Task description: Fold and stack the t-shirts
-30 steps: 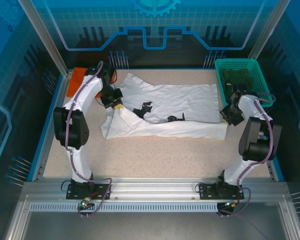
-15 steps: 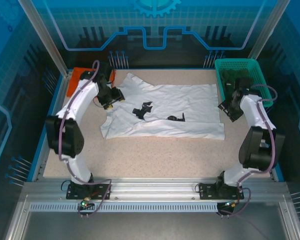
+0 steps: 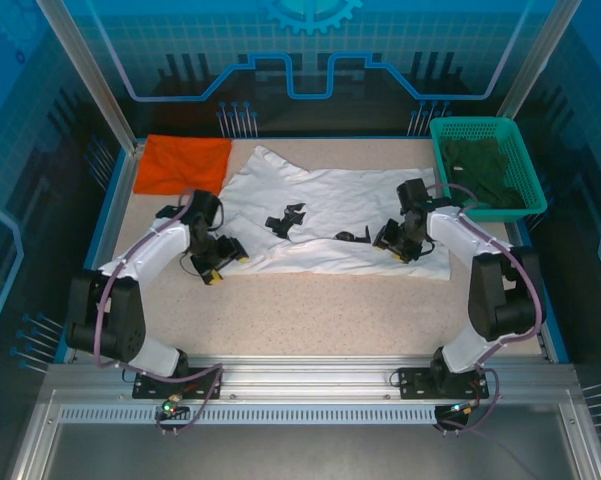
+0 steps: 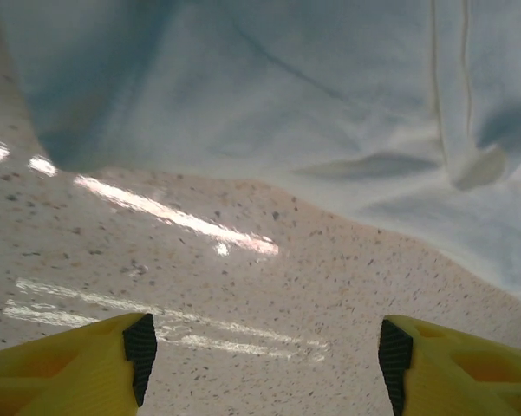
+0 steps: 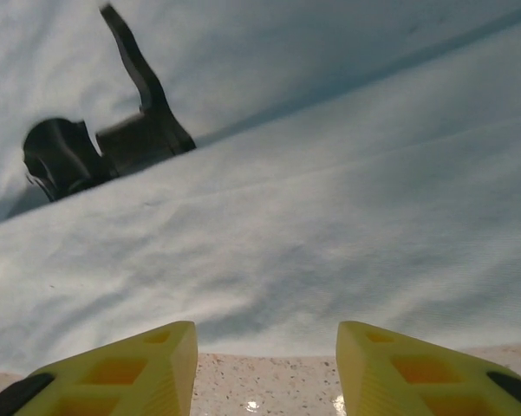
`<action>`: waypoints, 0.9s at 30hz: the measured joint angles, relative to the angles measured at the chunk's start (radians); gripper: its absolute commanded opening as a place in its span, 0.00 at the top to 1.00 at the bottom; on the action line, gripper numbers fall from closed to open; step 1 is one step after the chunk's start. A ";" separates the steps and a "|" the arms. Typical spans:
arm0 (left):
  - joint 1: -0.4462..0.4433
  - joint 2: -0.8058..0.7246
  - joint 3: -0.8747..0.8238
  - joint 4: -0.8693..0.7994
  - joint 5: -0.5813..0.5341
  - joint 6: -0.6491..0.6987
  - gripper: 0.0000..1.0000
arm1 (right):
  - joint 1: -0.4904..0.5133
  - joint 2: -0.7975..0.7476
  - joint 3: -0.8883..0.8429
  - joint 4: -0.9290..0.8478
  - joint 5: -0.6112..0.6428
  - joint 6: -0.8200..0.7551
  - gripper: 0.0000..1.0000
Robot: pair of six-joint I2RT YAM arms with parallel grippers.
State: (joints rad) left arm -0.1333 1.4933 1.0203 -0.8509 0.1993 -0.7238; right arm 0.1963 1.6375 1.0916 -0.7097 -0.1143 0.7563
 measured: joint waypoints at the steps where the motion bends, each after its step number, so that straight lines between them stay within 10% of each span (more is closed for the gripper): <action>1: 0.023 0.002 0.000 0.012 0.000 0.003 0.30 | 0.009 0.011 0.000 0.000 0.000 -0.002 0.49; 18: 0.092 0.063 -0.093 0.140 0.002 0.009 0.35 | 0.033 0.048 -0.011 -0.014 0.021 -0.010 0.41; 27: 0.092 0.134 -0.094 0.228 -0.018 -0.008 0.77 | 0.032 0.052 -0.011 -0.047 0.082 -0.001 0.38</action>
State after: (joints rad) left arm -0.0418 1.6276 0.9264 -0.6231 0.1814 -0.7315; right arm 0.2283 1.6894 1.0805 -0.7567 -0.0319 0.7551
